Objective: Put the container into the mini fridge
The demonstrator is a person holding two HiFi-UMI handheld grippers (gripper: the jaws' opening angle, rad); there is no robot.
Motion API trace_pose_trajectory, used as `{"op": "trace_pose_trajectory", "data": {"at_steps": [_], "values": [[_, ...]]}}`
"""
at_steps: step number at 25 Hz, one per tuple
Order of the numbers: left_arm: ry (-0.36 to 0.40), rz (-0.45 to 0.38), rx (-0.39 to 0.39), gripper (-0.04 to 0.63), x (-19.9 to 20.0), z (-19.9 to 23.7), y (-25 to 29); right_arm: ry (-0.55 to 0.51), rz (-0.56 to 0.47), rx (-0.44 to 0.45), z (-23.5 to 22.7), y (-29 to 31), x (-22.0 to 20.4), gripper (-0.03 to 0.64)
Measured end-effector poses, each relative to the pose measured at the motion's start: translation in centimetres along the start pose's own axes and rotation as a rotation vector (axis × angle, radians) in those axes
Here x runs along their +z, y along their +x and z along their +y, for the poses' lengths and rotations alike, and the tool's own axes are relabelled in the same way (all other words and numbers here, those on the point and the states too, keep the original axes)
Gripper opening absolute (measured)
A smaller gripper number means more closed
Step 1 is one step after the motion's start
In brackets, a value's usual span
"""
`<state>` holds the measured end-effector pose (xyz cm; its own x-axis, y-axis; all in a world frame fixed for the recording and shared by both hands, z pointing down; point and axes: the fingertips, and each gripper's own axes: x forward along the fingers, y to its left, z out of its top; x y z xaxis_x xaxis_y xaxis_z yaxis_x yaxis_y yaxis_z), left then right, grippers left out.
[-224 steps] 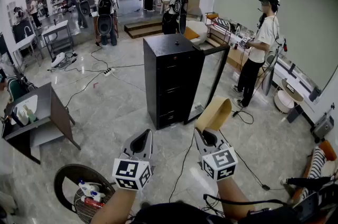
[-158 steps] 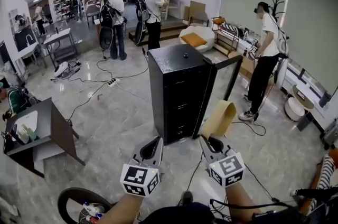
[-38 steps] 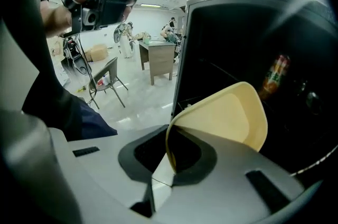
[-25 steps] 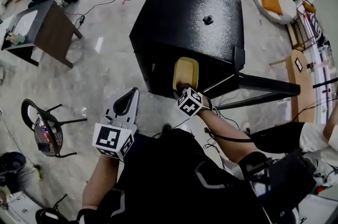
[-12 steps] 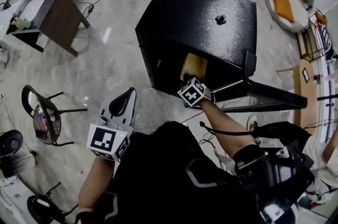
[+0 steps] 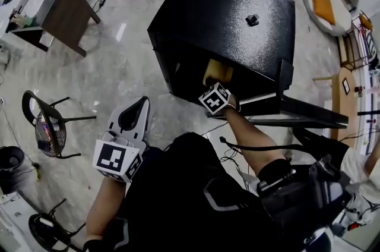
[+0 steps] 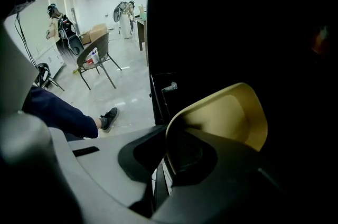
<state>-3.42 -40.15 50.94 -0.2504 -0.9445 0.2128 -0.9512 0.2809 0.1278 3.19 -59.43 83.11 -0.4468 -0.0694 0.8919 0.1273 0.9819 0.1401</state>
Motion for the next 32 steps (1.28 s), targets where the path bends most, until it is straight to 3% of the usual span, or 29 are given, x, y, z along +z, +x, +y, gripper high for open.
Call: {"op": "trace_pose_trajectory", "data": {"at_steps": [14, 23, 29, 30, 32], "values": [[0.012, 0.005, 0.035, 0.008, -0.5, -0.6, -0.4, 0.007, 0.007, -0.017, -1.2, 0.5, 0.4, 0.025], [-0.014, 0.014, -0.002, 0.008, -1.7, -1.1, 0.2, -0.003, 0.005, -0.029, -2.0, 0.9, 0.2, 0.025], [-0.030, 0.019, 0.034, 0.008, -1.6, 0.3, -0.1, -0.020, 0.010, -0.028, -2.2, 1.4, 0.0, 0.026], [-0.031, 0.024, 0.036, 0.008, -1.6, 0.5, -0.2, -0.014, 0.015, -0.023, -2.1, 1.4, 0.0, 0.038], [-0.034, 0.037, 0.034, 0.008, -1.6, 0.7, -0.3, 0.007, 0.023, -0.024, -2.1, 1.2, -0.1, 0.134]]}}
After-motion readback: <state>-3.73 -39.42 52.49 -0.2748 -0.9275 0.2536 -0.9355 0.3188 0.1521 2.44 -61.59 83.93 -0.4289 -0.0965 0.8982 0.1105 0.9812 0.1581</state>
